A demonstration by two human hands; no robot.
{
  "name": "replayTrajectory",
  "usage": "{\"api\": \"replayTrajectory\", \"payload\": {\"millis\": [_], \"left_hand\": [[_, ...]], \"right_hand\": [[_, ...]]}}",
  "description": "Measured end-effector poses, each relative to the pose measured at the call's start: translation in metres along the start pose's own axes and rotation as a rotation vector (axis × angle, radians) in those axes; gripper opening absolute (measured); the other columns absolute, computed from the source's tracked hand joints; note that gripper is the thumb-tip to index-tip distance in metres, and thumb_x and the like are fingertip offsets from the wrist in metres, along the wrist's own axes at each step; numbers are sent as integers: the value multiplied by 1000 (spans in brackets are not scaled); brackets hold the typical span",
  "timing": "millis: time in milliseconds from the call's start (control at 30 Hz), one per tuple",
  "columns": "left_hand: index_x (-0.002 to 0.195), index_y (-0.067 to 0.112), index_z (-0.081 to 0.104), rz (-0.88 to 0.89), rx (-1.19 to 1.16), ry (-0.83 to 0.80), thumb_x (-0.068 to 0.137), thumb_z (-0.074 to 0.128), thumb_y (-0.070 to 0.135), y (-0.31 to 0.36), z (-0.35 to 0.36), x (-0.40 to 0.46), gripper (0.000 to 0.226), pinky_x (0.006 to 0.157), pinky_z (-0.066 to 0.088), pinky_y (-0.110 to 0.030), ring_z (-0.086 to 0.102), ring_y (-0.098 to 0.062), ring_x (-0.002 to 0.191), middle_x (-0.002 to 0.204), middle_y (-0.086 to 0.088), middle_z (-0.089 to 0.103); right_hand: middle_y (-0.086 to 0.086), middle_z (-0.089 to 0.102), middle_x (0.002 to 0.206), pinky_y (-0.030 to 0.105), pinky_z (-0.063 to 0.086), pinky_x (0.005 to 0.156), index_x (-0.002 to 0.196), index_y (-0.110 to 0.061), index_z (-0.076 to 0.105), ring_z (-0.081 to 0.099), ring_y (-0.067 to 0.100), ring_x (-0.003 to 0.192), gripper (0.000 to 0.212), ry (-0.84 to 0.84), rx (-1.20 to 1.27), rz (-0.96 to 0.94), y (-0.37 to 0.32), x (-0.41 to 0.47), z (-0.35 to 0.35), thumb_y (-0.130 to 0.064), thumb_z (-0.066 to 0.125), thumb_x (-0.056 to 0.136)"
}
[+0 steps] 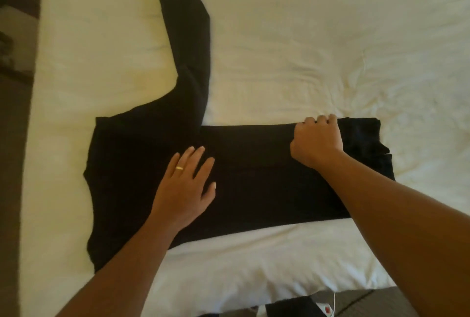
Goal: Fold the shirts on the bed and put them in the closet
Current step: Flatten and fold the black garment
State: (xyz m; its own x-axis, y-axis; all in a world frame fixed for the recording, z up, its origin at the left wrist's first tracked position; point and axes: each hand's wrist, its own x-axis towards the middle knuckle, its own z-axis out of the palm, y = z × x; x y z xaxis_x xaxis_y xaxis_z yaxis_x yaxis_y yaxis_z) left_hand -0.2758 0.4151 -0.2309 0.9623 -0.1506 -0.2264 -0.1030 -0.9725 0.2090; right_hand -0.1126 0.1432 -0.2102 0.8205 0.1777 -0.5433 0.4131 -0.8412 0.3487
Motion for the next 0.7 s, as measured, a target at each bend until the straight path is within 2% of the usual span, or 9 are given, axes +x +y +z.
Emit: {"api": "replayTrajectory", "payload": {"millis": [67,133,233,300,400,500,633,700], "left_hand": [[147,16,45,-75,6,-18,99,47,50,-29,-2,-28,59,120,29,-53,35,-34,148,158,-15,40],[150,16,44,-161,-1,-66,100,36,58,-61,-5,-56,66,119,30,-54,34,-35,149,161,-13,37],[159,20,32,-242,-2,-219,99,18,73,-112,-4,-87,82,118,31,-57,26,-36,152,167,-11,24],[164,25,11,-278,-17,-332,93,8,83,-138,2,-96,91,120,24,-59,11,-35,156,171,-8,4],[152,34,-34,-242,-59,-375,84,-5,90,-152,20,-97,92,123,-3,-58,-26,-29,152,162,2,-37],[141,38,-47,-264,-143,-378,87,2,89,-152,25,-94,89,118,-20,-53,-44,-24,143,153,6,-51],[137,39,-51,-266,-176,-409,88,4,88,-156,29,-91,89,114,-26,-50,-50,-21,139,148,8,-56],[144,40,-44,-260,-207,-392,89,8,88,-156,36,-93,90,117,-22,-48,-44,-21,143,155,7,-48]], "right_hand": [[10,61,124,48,42,102,124,-13,59,57,32,115,41,72,128,-57,-30,7,-23,-42,43,100],[8,62,115,43,48,94,119,-13,59,59,27,106,36,112,356,-75,-71,17,-46,-39,43,101],[11,60,125,46,50,93,129,-12,55,58,31,113,40,130,729,0,-127,37,-83,-39,49,100],[12,51,138,49,48,97,139,-12,46,51,34,124,49,162,819,24,-153,52,-104,-40,51,99],[14,40,147,52,46,100,147,-13,37,43,36,131,60,239,709,-2,-178,74,-125,-43,51,98],[13,44,145,50,46,100,148,-13,37,45,34,130,64,251,805,57,-198,94,-138,-49,53,97],[11,45,145,47,46,105,150,-13,38,48,31,130,69,194,1110,195,-213,118,-148,-49,58,95],[10,44,144,48,44,107,149,-15,40,48,31,129,63,213,1219,337,-215,126,-154,-50,52,98]]}}
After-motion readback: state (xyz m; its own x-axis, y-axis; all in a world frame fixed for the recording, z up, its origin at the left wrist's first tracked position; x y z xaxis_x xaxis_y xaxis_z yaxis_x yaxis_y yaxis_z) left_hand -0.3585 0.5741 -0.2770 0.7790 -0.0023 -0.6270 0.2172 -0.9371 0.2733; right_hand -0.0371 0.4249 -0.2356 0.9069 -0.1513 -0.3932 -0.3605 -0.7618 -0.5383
